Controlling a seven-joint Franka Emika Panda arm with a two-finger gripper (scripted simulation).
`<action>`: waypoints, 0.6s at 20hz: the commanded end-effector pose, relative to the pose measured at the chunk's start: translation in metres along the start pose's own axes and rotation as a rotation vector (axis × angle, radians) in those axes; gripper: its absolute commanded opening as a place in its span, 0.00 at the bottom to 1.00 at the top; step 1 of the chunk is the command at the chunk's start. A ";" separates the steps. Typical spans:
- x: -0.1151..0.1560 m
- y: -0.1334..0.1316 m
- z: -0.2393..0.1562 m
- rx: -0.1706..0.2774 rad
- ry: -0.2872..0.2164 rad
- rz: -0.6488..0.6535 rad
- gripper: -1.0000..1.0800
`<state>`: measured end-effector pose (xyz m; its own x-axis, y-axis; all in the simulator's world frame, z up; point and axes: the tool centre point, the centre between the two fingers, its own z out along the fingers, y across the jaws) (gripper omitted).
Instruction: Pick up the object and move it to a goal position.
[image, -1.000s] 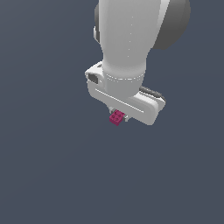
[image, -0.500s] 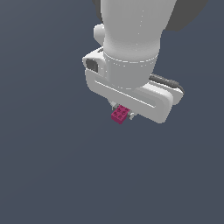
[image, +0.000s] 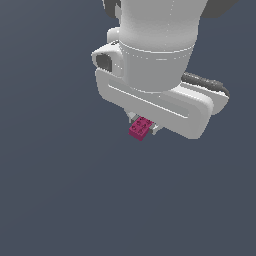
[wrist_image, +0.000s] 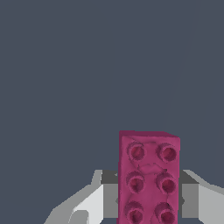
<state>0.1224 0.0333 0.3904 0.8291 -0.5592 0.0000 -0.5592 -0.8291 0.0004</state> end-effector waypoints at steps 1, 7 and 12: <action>0.001 -0.002 -0.004 0.000 0.000 0.000 0.00; 0.003 -0.003 -0.009 0.000 0.000 0.000 0.00; 0.004 -0.004 -0.010 0.000 0.000 0.000 0.00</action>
<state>0.1277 0.0343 0.3994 0.8290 -0.5593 -0.0005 -0.5593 -0.8290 0.0003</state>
